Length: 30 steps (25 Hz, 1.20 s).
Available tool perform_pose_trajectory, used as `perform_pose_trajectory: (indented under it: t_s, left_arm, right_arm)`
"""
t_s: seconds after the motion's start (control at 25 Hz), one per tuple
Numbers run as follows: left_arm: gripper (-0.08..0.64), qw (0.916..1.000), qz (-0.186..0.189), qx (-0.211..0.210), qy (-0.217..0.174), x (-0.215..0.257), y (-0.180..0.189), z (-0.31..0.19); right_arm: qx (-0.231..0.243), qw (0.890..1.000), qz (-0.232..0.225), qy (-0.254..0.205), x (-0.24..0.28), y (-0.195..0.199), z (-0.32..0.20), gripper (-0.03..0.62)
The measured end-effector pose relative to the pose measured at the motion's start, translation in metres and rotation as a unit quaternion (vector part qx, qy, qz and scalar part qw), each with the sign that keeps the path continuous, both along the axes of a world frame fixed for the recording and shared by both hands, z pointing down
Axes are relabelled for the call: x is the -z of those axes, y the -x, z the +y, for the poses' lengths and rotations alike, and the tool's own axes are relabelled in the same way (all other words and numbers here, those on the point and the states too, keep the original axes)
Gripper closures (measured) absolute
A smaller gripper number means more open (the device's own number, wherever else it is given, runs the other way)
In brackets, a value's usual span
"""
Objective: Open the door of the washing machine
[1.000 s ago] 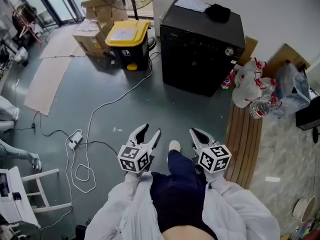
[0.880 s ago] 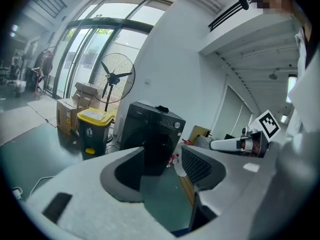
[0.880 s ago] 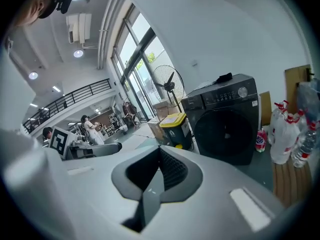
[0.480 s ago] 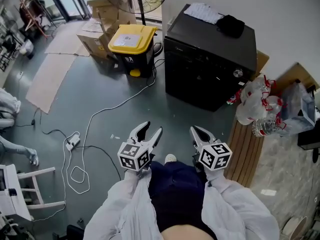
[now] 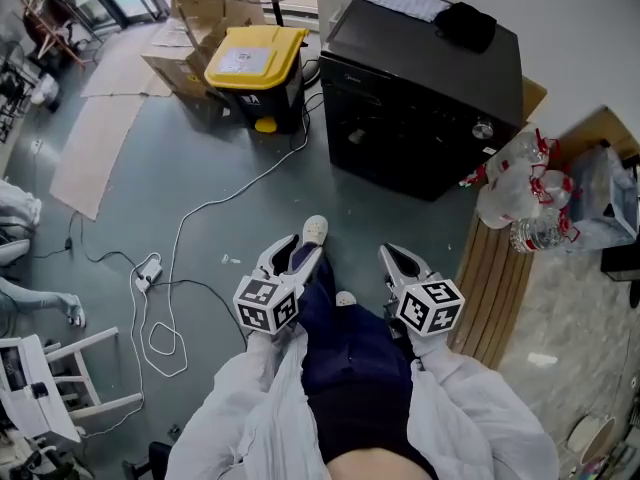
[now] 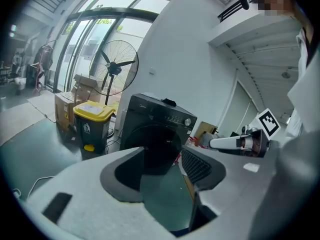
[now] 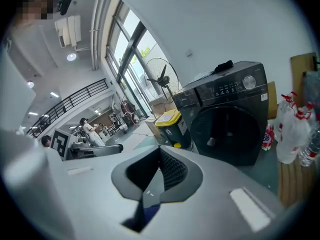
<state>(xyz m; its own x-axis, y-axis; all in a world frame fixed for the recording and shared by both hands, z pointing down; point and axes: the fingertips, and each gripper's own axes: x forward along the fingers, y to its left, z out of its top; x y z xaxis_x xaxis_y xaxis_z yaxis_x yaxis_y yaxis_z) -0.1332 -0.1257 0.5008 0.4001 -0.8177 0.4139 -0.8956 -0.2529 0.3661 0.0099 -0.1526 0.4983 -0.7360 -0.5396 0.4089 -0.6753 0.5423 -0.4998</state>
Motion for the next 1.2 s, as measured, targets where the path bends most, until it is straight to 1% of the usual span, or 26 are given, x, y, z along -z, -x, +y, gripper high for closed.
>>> perform_pose_trajectory:
  t_s: [0.16, 0.44, 0.64, 0.8, 0.92, 1.04, 1.2]
  left_arm:
    - [0.336, 0.9997, 0.001, -0.023, 0.007, -0.008, 0.000, -0.037]
    - [0.336, 0.9977, 0.005, -0.064, 0.023, -0.029, 0.020, -0.135]
    - [0.336, 0.9923, -0.035, -0.116, 0.025, -0.044, 0.037, -0.216]
    - [0.337, 0.9858, -0.054, -0.155, 0.035, -0.064, 0.051, -0.273]
    - [0.343, 0.9756, -0.089, -0.196, 0.044, -0.089, 0.054, -0.306]
    - [0.353, 0.9602, -0.128, -0.243, 0.053, -0.119, 0.048, -0.334]
    - [0.353, 0.9387, -0.157, -0.298, 0.072, -0.165, 0.036, -0.363]
  right_arm:
    - [-0.022, 1.000, 0.009, 0.006, -0.009, -0.003, -0.032, 0.584]
    - [-0.057, 0.998, 0.027, 0.018, -0.025, 0.017, -0.114, 0.584]
    - [-0.068, 0.997, 0.045, 0.016, -0.026, 0.045, -0.183, 0.584]
    - [-0.082, 0.995, 0.050, 0.024, -0.032, 0.066, -0.229, 0.584]
    - [-0.095, 0.993, 0.063, 0.038, -0.040, 0.074, -0.252, 0.584]
    - [-0.111, 0.989, 0.076, 0.052, -0.051, 0.074, -0.269, 0.584]
    - [-0.141, 0.983, 0.085, 0.081, -0.068, 0.072, -0.283, 0.584]
